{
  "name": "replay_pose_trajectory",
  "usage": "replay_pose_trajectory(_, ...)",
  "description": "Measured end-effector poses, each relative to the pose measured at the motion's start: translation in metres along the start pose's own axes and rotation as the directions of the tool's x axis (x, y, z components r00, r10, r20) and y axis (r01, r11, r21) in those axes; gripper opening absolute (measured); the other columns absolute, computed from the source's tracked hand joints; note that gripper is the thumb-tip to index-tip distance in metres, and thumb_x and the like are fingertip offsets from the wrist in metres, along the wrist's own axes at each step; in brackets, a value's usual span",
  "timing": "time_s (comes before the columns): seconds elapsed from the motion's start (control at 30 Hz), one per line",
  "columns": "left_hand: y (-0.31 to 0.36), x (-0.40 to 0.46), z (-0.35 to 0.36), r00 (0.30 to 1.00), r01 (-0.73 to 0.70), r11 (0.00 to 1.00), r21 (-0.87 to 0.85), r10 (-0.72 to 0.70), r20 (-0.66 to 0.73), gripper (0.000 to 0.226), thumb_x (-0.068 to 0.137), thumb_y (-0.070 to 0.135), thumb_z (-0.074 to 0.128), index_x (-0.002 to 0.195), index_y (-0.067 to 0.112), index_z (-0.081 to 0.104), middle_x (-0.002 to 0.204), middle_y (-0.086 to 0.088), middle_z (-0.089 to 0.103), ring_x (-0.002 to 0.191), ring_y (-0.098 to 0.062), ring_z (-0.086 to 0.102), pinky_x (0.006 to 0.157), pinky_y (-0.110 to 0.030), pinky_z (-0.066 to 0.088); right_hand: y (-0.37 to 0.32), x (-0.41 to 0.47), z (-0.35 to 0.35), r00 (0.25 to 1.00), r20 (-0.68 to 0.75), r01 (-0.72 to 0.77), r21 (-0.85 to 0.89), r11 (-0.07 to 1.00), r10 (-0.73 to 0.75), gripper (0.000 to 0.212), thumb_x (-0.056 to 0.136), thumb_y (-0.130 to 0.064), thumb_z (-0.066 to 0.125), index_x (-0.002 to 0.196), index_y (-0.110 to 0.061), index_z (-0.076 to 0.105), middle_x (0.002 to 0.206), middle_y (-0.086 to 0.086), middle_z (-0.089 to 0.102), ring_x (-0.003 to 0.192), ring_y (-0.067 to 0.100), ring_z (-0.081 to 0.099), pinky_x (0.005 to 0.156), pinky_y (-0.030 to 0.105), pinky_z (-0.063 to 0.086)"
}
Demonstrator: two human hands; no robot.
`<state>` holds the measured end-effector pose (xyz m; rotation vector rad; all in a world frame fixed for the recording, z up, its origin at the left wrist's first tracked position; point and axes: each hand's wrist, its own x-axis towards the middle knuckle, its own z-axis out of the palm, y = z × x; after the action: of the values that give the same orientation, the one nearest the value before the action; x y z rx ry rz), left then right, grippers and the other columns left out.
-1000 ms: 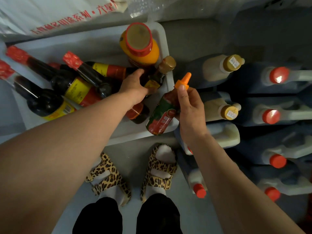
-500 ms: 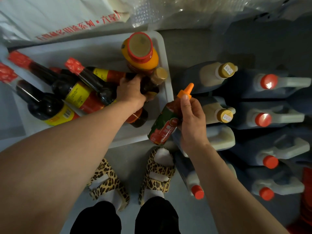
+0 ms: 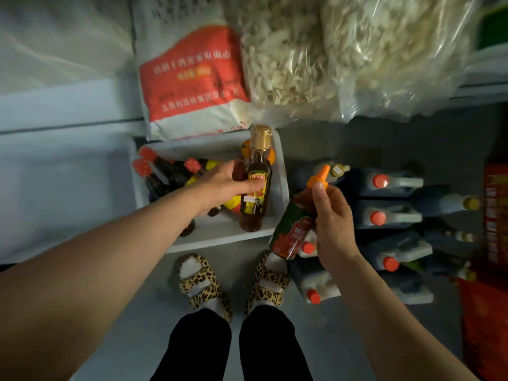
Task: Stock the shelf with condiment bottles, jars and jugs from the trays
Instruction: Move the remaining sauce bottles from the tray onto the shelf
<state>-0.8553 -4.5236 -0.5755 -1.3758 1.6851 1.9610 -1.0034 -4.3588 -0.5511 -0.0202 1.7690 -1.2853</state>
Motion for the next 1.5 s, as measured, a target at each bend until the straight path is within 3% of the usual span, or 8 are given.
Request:
replay_pose_trajectory(0.13, 0.074, -0.083, -0.036, 0.999, -0.044, 0.997, -0.062, 0.045, 0.009, 0.059, 0.071, 0.058, 0.075, 0.119, 0.025, 0.063, 0.114, 0.004, 0.071, 0.108, -0.015, 0.065, 0.100, -0.038, 0.049, -0.097, -0.053, 0.021, 0.996, 0.045, 0.081, -0.012, 0.997, -0.081, 0.041, 0.085, -0.050, 0.061, 0.106, -0.014, 0.062, 0.093, 0.006, 0.067, 0.079, 0.011, 0.067, 0.068, 0.027, 0.055)
replay_pose_trajectory(0.27, 0.166, -0.178, -0.076, 0.987, -0.158, 0.984, -0.088, 0.157, -0.017, 0.044, 0.072, 0.056, 0.076, 0.104, 0.025, 0.071, 0.105, 0.004, 0.076, 0.105, -0.019, 0.069, 0.103, -0.043, 0.048, -0.211, -0.113, 0.041, 0.981, 0.054, 0.188, -0.020, 0.982, -0.187, 0.040, 0.081, -0.058, 0.067, 0.092, -0.020, 0.067, 0.079, -0.003, 0.068, 0.077, 0.013, 0.062, 0.071, 0.035, 0.053)
replay_pose_trajectory(0.5, 0.304, -0.357, -0.133, 0.941, -0.337, 0.941, 0.036, 0.336, 0.048, 0.042, 0.083, 0.036, 0.070, 0.111, 0.005, 0.067, 0.103, -0.008, 0.075, 0.094, -0.018, 0.072, 0.079, -0.019, 0.055, -0.388, -0.246, 0.077, 0.894, 0.071, 0.440, 0.055, 0.896, -0.443, 0.027, 0.097, -0.039, 0.060, 0.101, -0.013, 0.066, 0.073, -0.007, 0.069, 0.069, 0.005, 0.064, 0.071, 0.034, 0.051)
replay_pose_trajectory(0.77, 0.418, -0.484, -0.195, 0.738, -0.628, 0.758, 0.174, 0.652, -0.173, 0.055, 0.073, 0.049, 0.080, 0.116, 0.016, 0.070, 0.108, -0.002, 0.075, 0.103, -0.018, 0.070, 0.098, -0.036, 0.053, -0.537, -0.333, 0.106, 0.703, 0.071, 0.688, 0.184, 0.702, -0.707, 0.020, 0.095, -0.035, 0.061, 0.094, -0.015, 0.065, 0.077, -0.002, 0.071, 0.069, 0.008, 0.066, 0.064, 0.031, 0.050)
replay_pose_trajectory(0.9, 0.471, -0.514, -0.211, 0.609, -0.734, 0.669, 0.119, 0.725, -0.321, 0.049, 0.071, 0.041, 0.071, 0.114, 0.017, 0.070, 0.106, 0.000, 0.076, 0.101, -0.017, 0.071, 0.096, -0.036, 0.051, -0.608, -0.343, 0.108, 0.575, 0.046, 0.785, 0.253, 0.566, -0.817, 0.019, 0.094, -0.035, 0.064, 0.091, -0.017, 0.060, 0.070, -0.009, 0.064, 0.064, 0.004, 0.060, 0.068, 0.034, 0.051)
replay_pose_trajectory(1.07, 0.532, -0.496, -0.219, 0.495, -0.749, 0.644, 0.159, 0.701, -0.513, 0.050, 0.066, 0.048, 0.071, 0.110, 0.025, 0.067, 0.109, 0.007, 0.073, 0.106, -0.013, 0.067, 0.098, -0.031, 0.050, -0.673, -0.324, 0.132, 0.554, 0.059, 0.799, 0.244, 0.550, -0.830, 0.028, 0.091, -0.038, 0.070, 0.108, -0.017, 0.063, 0.092, -0.004, 0.071, 0.081, 0.009, 0.069, 0.073, 0.033, 0.055)
replay_pose_trajectory(1.27, 0.564, -0.447, -0.231, 0.431, -0.656, 0.708, 0.261, 0.635, -0.641, 0.049, 0.084, 0.040, 0.074, 0.127, 0.026, 0.057, 0.110, 0.012, 0.061, 0.099, -0.006, 0.058, 0.082, -0.025, 0.044, -0.704, -0.275, 0.165, 0.498, 0.151, 0.837, 0.172, 0.519, -0.854, 0.019, 0.092, -0.034, 0.070, 0.107, -0.024, 0.065, 0.098, -0.003, 0.071, 0.091, 0.010, 0.068, 0.083, 0.033, 0.055)
replay_pose_trajectory(1.5, 0.578, -0.424, -0.246, 0.410, -0.633, 0.720, 0.283, 0.622, -0.667, 0.063, 0.083, 0.041, 0.076, 0.139, 0.024, 0.051, 0.125, 0.008, 0.063, 0.114, -0.012, 0.059, 0.096, -0.035, 0.049, -0.702, -0.226, 0.180, 0.441, 0.246, 0.868, 0.126, 0.480, -0.863, 0.020, 0.090, -0.037, 0.071, 0.106, -0.029, 0.065, 0.104, -0.003, 0.070, 0.101, 0.015, 0.067, 0.093, 0.049, 0.056)
